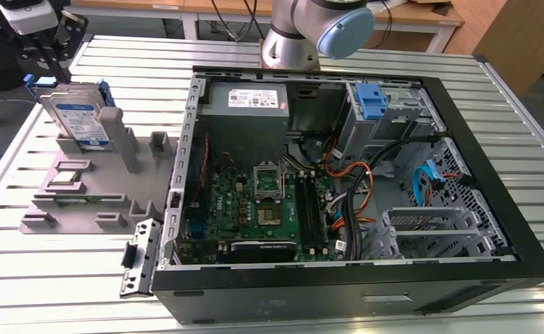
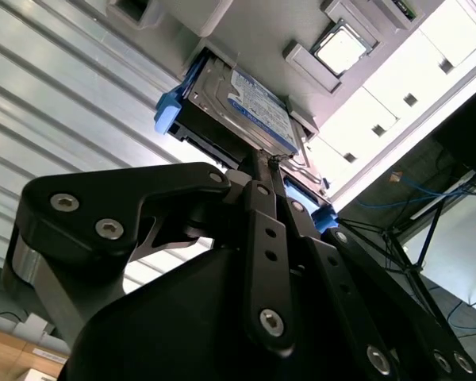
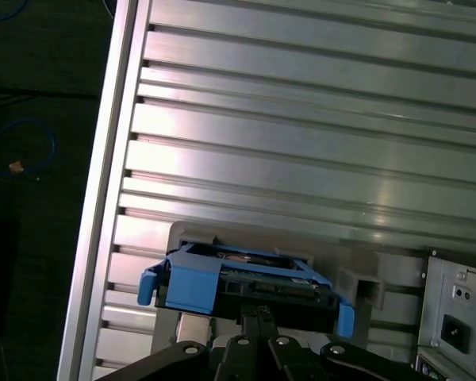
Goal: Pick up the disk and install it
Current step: 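Pick up the disk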
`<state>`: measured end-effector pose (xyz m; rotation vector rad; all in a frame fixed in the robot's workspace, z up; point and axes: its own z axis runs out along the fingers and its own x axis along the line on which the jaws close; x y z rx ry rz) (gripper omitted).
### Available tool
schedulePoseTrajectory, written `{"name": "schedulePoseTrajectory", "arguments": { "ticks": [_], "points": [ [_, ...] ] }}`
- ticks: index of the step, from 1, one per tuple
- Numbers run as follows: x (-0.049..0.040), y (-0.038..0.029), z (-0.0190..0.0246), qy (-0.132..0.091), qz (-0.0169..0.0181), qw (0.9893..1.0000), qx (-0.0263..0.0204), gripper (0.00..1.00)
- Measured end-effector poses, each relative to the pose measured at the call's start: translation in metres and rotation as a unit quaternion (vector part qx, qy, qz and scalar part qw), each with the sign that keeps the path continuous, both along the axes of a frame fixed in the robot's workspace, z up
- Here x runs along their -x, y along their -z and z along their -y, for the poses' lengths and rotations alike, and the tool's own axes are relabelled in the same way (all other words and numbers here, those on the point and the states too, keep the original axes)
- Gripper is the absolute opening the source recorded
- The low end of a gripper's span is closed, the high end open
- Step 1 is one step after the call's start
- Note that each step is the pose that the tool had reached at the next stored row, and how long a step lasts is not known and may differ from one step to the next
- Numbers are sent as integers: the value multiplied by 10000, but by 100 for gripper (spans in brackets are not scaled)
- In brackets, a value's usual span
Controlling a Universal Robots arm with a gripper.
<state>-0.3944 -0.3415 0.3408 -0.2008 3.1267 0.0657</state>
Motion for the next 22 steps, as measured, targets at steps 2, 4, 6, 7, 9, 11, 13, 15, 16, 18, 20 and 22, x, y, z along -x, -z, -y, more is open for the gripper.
{"name": "schedulePoseTrajectory", "arguments": {
  "ticks": [2,4,6,7,9,11,13,15,16,18,20,22],
  "points": [
    [0,0,0,-15,0,10000,0,10],
    [0,0,0,-18,0,10000,0,10],
    [0,0,0,-19,0,10000,0,10],
    [0,0,0,-20,0,10000,0,10],
    [0,0,0,-33,0,10000,0,10],
    [0,0,0,-65,0,10000,0,10],
    [0,0,0,-99,0,10000,0,10],
    [0,0,0,-104,0,9999,0,10],
    [0,0,0,-105,0,9999,0,10],
    [0,0,0,-105,0,9999,0,10],
    [0,0,0,-105,0,9999,0,10],
    [0,0,0,-106,0,9999,0,10]
  ]
}}
